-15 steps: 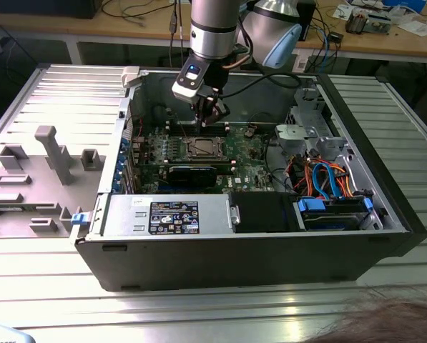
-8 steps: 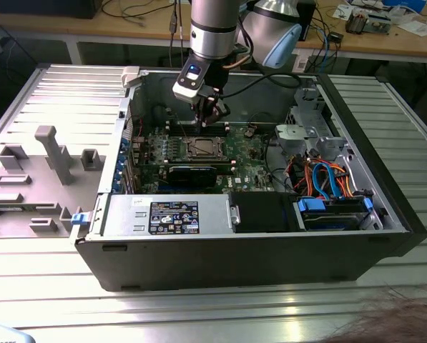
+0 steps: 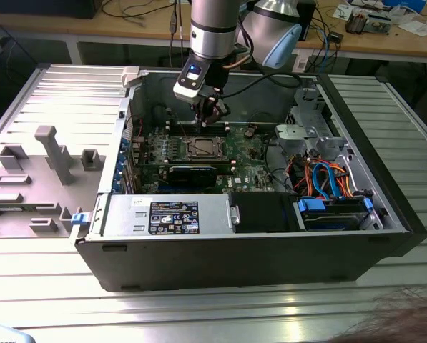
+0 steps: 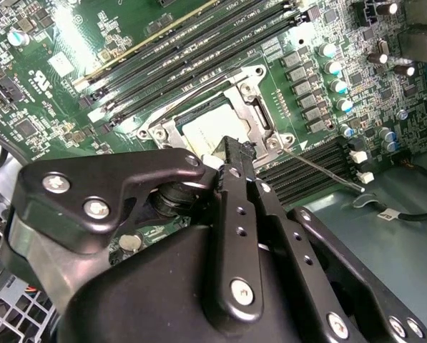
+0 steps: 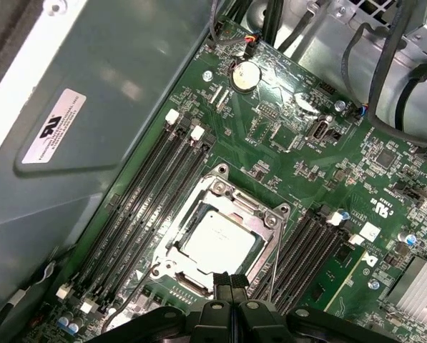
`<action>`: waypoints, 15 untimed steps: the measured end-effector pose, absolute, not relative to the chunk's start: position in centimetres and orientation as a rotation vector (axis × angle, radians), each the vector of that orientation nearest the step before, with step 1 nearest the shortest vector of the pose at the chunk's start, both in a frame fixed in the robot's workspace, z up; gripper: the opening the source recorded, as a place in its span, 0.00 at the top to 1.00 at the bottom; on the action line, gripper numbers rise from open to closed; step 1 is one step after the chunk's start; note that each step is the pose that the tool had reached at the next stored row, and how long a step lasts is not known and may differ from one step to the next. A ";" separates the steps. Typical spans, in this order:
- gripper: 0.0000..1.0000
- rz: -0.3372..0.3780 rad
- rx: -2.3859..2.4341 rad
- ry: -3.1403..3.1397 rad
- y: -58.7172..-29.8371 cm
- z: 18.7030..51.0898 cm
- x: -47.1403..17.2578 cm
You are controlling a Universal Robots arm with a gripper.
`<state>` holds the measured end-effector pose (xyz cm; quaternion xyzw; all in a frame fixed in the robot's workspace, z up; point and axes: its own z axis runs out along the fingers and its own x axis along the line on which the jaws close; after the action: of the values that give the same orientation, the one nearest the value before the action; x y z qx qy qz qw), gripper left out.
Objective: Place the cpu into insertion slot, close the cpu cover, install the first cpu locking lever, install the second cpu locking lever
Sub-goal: 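Install the first cpu locking lever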
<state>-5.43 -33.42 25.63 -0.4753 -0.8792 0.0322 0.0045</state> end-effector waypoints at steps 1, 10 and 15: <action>0.89 0.101 -1.487 -2.755 -33.4 25.6 -5.4; 0.89 0.101 -1.462 -2.770 -33.4 25.6 -5.4; 0.89 0.101 -1.454 -2.774 -33.4 25.6 -5.4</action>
<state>-5.43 -33.41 25.63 -0.4640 -0.8852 0.0323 0.0040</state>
